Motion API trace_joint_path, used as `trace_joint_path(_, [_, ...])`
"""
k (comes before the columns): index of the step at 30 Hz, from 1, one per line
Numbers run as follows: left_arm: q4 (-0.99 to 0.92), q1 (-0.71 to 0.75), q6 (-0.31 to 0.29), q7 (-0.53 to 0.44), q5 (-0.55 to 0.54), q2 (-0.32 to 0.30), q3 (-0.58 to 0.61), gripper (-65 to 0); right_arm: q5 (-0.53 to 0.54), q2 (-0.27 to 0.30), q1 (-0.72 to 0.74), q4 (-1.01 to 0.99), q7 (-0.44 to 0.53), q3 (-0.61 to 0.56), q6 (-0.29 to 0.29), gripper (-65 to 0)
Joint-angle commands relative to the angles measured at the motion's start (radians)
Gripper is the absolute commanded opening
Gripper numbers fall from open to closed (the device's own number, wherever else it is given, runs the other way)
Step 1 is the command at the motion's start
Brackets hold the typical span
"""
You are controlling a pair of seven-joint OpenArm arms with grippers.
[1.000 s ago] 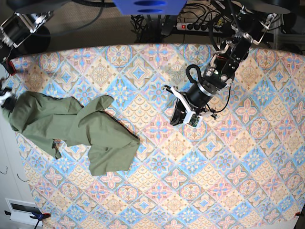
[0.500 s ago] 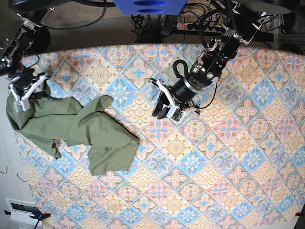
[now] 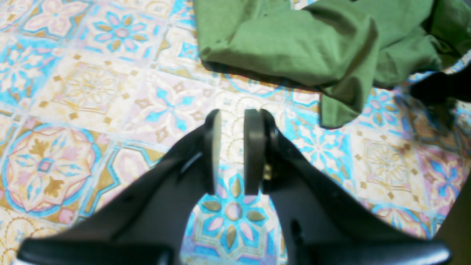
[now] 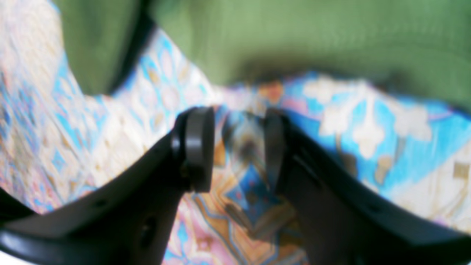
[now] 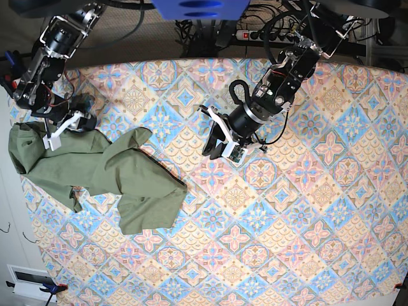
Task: Layout the t-shirt on the table in an organized manner, then fold the t-shirt properly
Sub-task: 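Release with the left gripper and regrasp the shirt with the right gripper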
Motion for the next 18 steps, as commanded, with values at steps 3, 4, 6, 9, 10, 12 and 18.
trace_joint_path(3, [0.016,-0.017,-0.001,-0.024,-0.004,-0.001,-0.006,-53.8,0.021,0.003,0.012,-0.008,0.046,0.031,0.005,-42.5])
trace_joint_path(4, [0.016,-0.017,-0.001,-0.024,-0.004,-0.001,-0.006,-53.8,0.021,-0.005,0.012,-0.021,0.057,0.04,0.005,-42.5])
trace_joint_path(6, [0.016,-0.017,-0.001,-0.024,-0.004,-0.001,-0.006,-53.7,0.021,-0.008,0.012,-0.048,0.068,0.05,0.005,-42.4])
trace_joint_path(9, [0.014,-0.019,-0.001,-0.024,-0.004,-0.001,-0.006,-53.7,0.021,-0.022,0.063,-0.096,0.079,0.057,0.005,-42.4])
trace_joint_path(10, [0.014,-0.019,-0.001,-0.024,-0.004,0.0,-0.006,-53.7,0.021,-0.025,0.077,-0.108,0.079,0.058,0.005,-42.4])
trace_joint_path(12, [0.013,-0.019,-0.001,-0.024,-0.004,0.0,-0.006,-53.7,0.022,-0.026,0.085,-0.114,0.08,0.06,0.005,-42.4])
trace_joint_path(18, [0.013,-0.017,-0.001,-0.024,-0.004,0.0,-0.006,-53.8,0.065,-0.029,0.12,-0.122,0.082,0.101,0.005,-42.4])
